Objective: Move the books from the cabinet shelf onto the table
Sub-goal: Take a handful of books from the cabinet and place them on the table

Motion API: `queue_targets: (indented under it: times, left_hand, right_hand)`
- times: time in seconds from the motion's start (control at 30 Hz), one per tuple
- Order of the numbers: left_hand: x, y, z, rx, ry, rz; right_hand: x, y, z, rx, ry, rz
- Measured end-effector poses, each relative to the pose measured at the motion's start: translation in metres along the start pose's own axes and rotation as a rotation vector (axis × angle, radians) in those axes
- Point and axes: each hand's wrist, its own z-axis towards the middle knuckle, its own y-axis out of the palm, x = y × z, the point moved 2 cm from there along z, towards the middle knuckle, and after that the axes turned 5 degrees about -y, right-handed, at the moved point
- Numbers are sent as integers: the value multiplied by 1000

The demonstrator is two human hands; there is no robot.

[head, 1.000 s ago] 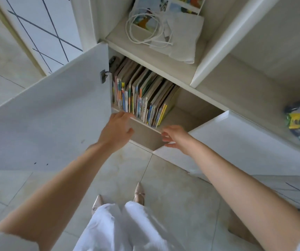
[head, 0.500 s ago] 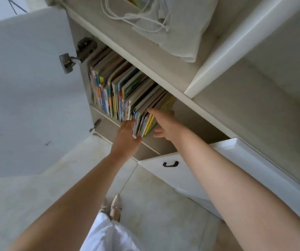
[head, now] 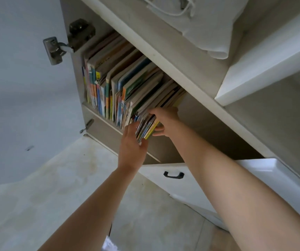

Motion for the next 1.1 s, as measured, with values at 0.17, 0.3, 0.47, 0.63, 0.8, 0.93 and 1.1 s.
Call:
queue_targets:
  times: [0.17, 0.3, 0.47, 0.63, 0.8, 0.93, 1.1]
  left_hand:
    - [-1, 11, -3, -101, -49, -49]
    - [-6, 19, -5, -157, -61, -30]
    - [-11, 28, -2, -158, -44, 5]
    - [-13, 26, 2, 2, -4, 105]
    - [-17, 33, -3, 104, 12, 199]
    - [-23, 39, -4, 79, 36, 160]
    - [-23, 47, -11, 19, 64, 68]
  right_hand:
    - [5, -5, 7, -24, 11, 46]
    - [6, -13, 8, -37, 30, -39]
    - [6, -20, 12, -58, 59, -98]
    - [8, -15, 15, -2, 41, -77]
    - [9, -11, 21, -17, 30, -48]
    - [12, -14, 22, -26, 22, -26]
    - [17, -22, 16, -27, 7, 39]
